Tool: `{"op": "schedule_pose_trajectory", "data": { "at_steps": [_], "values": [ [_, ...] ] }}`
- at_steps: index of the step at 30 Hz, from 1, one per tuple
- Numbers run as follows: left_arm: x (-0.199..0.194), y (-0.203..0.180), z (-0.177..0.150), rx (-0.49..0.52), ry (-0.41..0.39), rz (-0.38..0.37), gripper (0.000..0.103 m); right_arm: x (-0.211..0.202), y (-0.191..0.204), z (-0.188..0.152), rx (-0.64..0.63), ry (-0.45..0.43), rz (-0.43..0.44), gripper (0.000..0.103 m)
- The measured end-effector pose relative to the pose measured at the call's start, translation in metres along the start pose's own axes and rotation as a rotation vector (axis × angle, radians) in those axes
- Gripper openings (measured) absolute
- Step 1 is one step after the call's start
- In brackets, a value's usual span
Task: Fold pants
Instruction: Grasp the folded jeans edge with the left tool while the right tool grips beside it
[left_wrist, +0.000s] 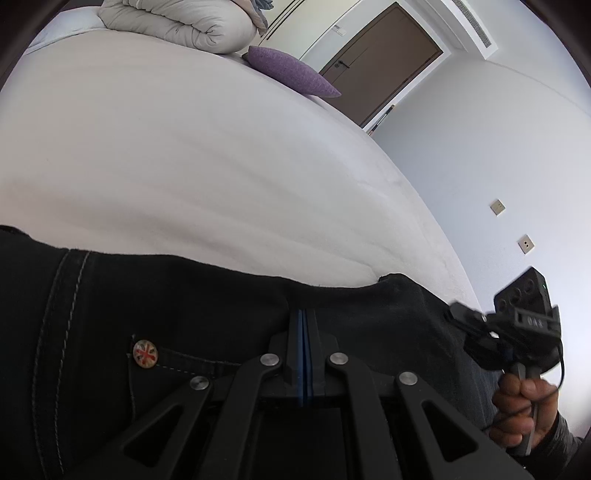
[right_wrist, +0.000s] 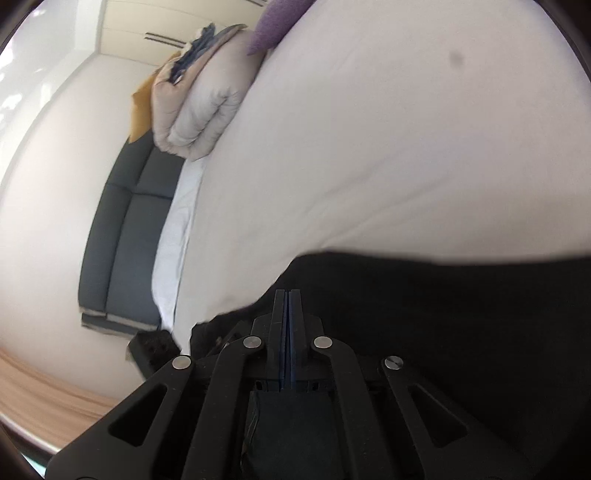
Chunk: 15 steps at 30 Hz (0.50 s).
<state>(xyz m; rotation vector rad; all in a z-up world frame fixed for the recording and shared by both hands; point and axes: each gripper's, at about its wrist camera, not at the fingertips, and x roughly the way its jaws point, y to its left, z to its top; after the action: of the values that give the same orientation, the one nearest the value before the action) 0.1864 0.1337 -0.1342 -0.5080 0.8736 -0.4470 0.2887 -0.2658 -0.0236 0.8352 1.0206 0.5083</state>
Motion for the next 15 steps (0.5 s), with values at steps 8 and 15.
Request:
{"op": "schedule_pose_trajectory", "data": {
  "at_steps": [8, 15],
  "values": [
    [0.014, -0.019, 0.003, 0.027, 0.004, 0.063, 0.005, -0.077, -0.094, -0.029, 0.22, -0.124, -0.035, 0.0],
    [0.009, -0.014, 0.003, 0.03, 0.007, 0.067, 0.005, -0.257, -0.199, -0.026, 0.39, -0.458, -0.098, 0.0]
  ]
}}
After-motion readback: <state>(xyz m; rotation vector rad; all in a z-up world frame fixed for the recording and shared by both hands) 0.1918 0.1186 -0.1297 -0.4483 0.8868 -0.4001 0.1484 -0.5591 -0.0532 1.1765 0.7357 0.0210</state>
